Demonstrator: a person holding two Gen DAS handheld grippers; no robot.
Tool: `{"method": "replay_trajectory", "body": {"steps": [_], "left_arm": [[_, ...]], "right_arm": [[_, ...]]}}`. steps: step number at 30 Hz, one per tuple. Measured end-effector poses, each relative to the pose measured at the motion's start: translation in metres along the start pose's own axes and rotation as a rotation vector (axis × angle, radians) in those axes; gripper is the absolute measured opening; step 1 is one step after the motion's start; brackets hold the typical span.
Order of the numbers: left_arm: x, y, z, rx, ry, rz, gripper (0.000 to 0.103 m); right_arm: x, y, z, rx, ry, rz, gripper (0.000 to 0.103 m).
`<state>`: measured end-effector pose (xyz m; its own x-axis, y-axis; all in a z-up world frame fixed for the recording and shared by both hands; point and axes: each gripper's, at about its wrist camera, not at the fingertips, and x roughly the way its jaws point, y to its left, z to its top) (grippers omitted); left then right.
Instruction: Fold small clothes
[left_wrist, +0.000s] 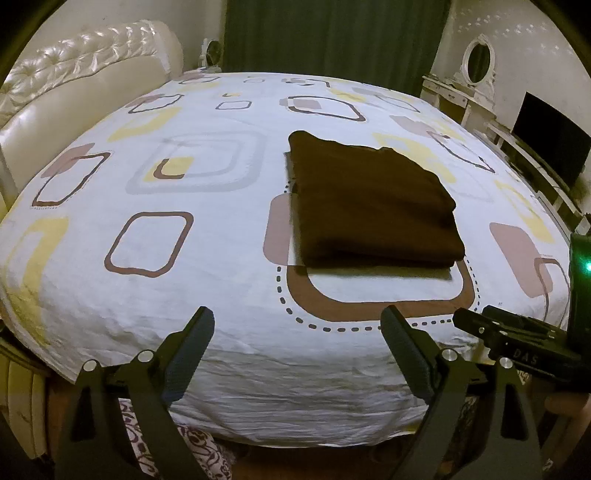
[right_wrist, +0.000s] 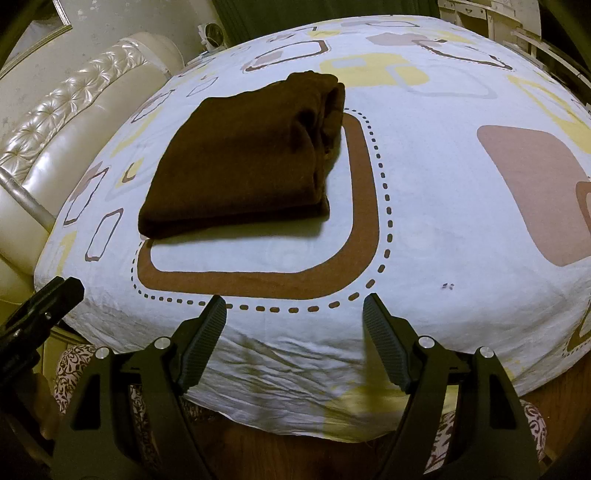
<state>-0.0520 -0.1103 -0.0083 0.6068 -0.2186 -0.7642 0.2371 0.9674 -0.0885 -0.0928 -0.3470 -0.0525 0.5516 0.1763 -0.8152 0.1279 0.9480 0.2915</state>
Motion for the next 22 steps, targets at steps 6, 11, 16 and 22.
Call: {"method": "replay_trajectory", "body": {"steps": [6, 11, 16, 22], "left_arm": [[-0.001, -0.001, -0.001, -0.027, -0.003, 0.0, 0.091], [-0.005, -0.006, 0.003, 0.002, -0.028, 0.037, 0.091], [0.001, 0.015, 0.032, -0.037, -0.058, 0.046, 0.091], [0.055, 0.097, 0.102, -0.132, -0.054, 0.216, 0.091]], "right_arm": [[0.001, 0.0, 0.0, -0.002, 0.003, 0.001, 0.076], [0.002, 0.0, -0.001, -0.004, 0.007, 0.002, 0.076], [-0.001, -0.007, 0.007, 0.015, 0.016, 0.026, 0.076], [-0.008, -0.032, 0.07, 0.037, -0.083, 0.027, 0.085]]}}
